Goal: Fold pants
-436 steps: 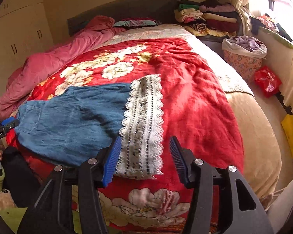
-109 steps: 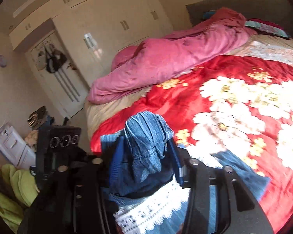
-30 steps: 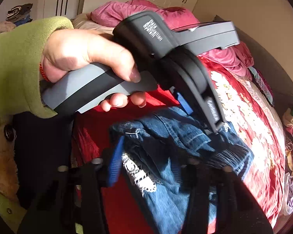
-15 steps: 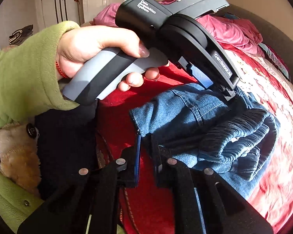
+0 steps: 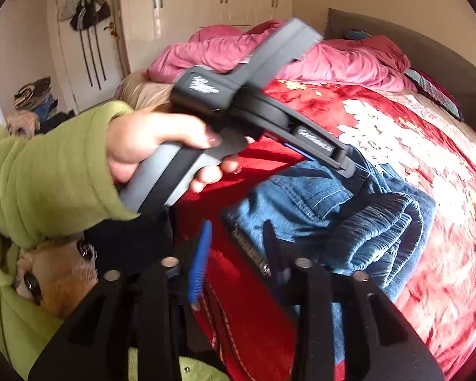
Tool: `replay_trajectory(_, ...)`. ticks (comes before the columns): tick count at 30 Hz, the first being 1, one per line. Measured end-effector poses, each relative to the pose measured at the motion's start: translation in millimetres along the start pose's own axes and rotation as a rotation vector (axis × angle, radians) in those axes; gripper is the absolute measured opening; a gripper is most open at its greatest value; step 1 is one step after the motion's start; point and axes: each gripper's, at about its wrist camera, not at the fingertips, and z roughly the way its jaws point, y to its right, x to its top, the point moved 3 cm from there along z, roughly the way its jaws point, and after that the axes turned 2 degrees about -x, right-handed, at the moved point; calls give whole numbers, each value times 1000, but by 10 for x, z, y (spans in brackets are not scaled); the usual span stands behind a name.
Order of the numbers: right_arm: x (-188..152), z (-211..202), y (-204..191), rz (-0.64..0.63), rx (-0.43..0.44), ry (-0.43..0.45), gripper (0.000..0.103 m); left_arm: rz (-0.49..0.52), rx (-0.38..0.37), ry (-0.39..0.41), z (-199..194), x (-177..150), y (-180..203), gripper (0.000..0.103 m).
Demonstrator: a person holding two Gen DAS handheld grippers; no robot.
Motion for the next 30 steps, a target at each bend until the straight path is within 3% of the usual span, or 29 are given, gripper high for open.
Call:
replay_trajectory(8, -133, 378, 212, 135, -65, -137, 38, -2, 35, 30, -185, -35, -48, 56)
replay_trajectory(25, -44, 164, 188, 131, -29, -58, 39, 2, 67, 80, -510, -41, -29, 71)
replay_trajectory(26, -32, 142, 172, 127, -29, -50, 54, 2, 69, 82, -526, -44, -27, 71)
replay_trajectory(27, -20, 119, 160, 124, -32, -40, 60, 3, 71, 84, -543, -47, -24, 72)
replay_trajectory(30, 17, 71, 135, 120, -30, -25, 60, 7, 76, 90, -581, -51, -9, 73)
